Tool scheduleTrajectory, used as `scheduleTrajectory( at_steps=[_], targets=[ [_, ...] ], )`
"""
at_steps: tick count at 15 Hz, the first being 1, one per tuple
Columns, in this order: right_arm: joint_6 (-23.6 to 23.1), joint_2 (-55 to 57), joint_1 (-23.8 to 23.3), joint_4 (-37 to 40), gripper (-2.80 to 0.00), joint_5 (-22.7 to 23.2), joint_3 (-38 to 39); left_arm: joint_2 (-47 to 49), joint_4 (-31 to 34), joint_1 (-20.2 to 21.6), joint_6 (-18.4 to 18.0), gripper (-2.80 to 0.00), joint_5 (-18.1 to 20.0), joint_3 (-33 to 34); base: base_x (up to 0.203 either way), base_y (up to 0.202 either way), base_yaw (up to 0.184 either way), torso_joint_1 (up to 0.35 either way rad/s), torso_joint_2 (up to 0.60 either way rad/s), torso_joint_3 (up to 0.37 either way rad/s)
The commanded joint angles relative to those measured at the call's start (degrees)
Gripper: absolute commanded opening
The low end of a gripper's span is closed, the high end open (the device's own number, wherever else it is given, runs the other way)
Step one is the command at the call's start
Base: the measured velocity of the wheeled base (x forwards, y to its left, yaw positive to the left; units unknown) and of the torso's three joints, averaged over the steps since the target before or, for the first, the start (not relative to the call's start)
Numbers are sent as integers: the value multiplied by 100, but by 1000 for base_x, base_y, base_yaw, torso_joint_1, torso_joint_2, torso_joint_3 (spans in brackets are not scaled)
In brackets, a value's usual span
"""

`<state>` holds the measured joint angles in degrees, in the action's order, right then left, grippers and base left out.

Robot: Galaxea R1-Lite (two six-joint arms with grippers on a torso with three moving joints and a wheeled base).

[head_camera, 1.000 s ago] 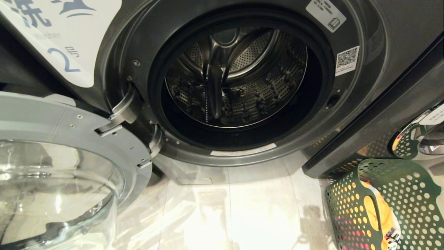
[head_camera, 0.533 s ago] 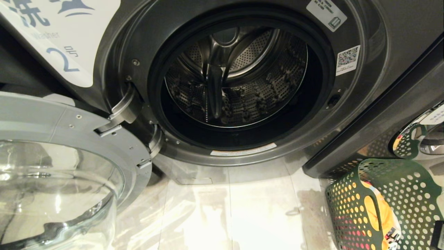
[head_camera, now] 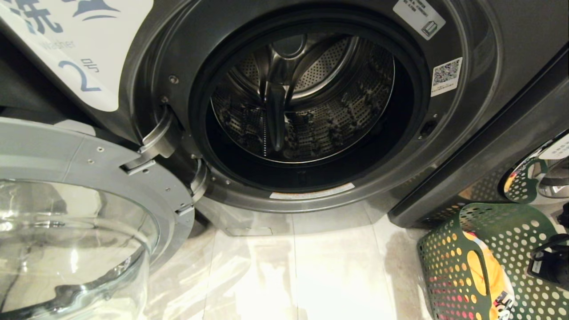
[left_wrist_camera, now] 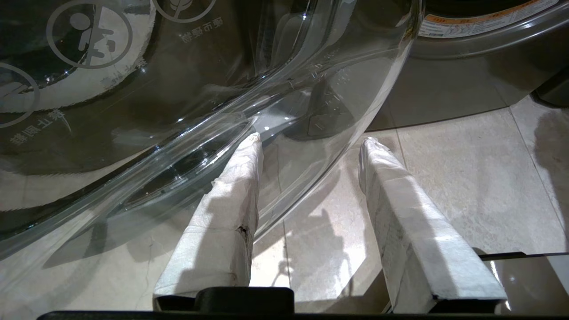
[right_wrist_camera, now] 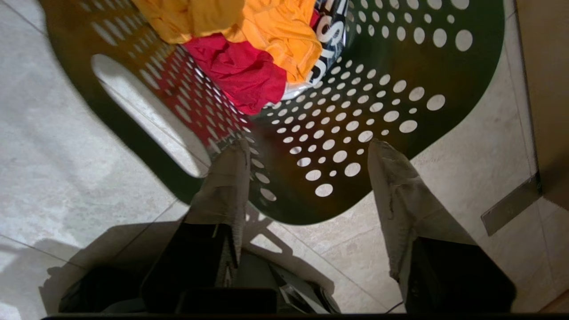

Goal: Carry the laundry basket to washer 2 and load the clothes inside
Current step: Place the clothes into the washing machine

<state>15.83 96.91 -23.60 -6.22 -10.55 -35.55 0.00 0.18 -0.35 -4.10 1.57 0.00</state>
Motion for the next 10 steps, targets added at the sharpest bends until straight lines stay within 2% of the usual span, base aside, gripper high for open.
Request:
scheduleTrajectory(
  at_steps=[1, 4, 6, 7, 10],
  targets=[
    [-23, 568, -413, -24, 0, 165, -139, 0, -1, 0, -3, -280, 1, 0, 0, 0, 0, 0, 0, 0],
    [-415, 1059, -1114, -37, 0, 775, -218, 0, -1, 0, -3, -280, 1, 0, 0, 0, 0, 0, 0, 0],
    [-549, 1519, -1241, -55, 0, 994, -298, 0, -1, 0, -3, -280, 1, 0, 0, 0, 0, 0, 0, 0],
    [-594, 1738, -1290, -90, 0, 1254, -360, 0, -1, 0, -3, -280, 1, 0, 0, 0, 0, 0, 0, 0],
    [-1084, 2555, -1423, -491, 0, 1735, -546, 0, -1, 0, -3, -280, 1, 0, 0, 0, 0, 0, 0, 0]
  ],
)
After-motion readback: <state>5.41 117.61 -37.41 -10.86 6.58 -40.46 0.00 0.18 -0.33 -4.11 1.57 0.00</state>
